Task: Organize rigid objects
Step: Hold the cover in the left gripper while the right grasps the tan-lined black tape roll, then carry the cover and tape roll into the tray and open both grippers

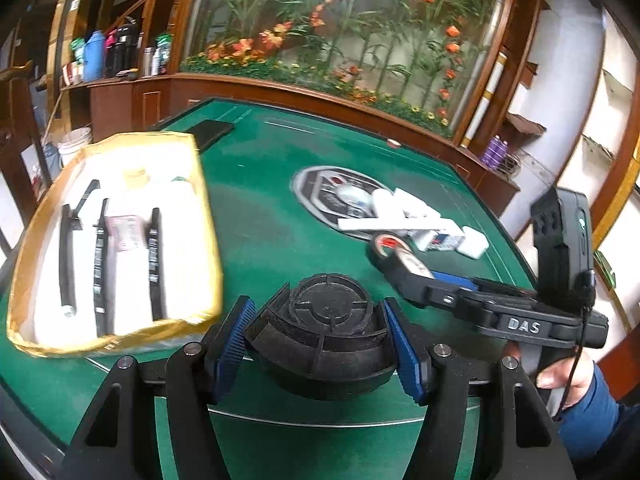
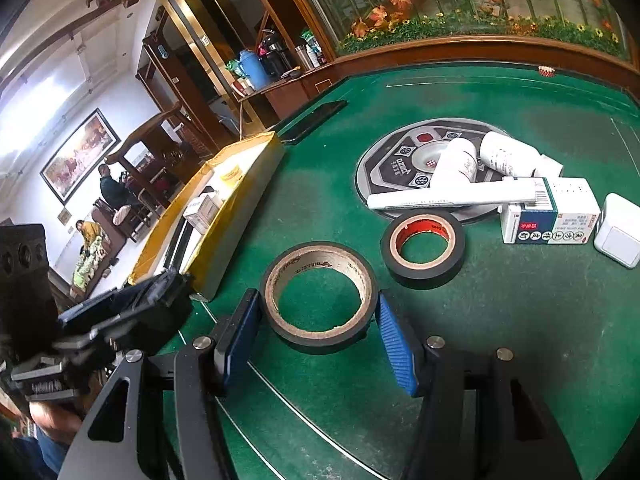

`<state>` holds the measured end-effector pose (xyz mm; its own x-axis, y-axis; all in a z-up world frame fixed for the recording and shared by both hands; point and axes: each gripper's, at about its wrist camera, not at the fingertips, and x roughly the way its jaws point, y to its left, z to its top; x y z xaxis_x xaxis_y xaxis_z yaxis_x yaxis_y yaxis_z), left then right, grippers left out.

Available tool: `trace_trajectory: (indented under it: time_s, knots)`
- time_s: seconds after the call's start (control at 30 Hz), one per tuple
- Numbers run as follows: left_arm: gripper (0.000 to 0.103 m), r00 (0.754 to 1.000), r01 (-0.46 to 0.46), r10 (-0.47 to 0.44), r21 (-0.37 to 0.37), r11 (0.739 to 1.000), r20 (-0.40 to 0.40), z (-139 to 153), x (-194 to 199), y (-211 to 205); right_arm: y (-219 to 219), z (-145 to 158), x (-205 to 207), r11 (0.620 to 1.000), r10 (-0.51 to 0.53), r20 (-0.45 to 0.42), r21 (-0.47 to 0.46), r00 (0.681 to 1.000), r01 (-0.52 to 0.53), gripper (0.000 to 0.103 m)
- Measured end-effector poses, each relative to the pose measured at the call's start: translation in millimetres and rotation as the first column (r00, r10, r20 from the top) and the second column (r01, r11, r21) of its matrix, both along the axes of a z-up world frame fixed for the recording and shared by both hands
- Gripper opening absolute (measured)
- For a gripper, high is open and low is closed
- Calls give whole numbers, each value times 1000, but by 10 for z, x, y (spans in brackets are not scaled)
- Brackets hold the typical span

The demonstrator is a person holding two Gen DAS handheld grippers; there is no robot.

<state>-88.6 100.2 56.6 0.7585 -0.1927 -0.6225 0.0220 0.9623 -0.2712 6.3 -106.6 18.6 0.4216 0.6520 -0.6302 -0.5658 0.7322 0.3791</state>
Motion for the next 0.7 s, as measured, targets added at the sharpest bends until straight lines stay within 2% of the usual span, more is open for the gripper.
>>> trace_trajectory:
  time_s: [0.17,0.3,0.4,0.53,0.7]
  knots:
    - [68,996,-84,84,-8,996,43,132,-41,478,103,72,-11,1000,5,17,3,1000,-5,58]
    - [68,987,-150,152,-31,988,48,192,11,926,378,183,12,999,33,30,-19,999,-33,58]
    - [68,981,-193,193,-6,981,19,189,165,1245,735,317,85,997,70,20,-27,997,-69,58]
    - [68,972,-232,233,25,972,-23,151,415,1566,1396,531,230,991,118,61,-69,991,-114,58]
    - [68,961,-264,266,43,964,-74,64,869,1829,2099,587,598,989,127,28,-79,992,-125,58]
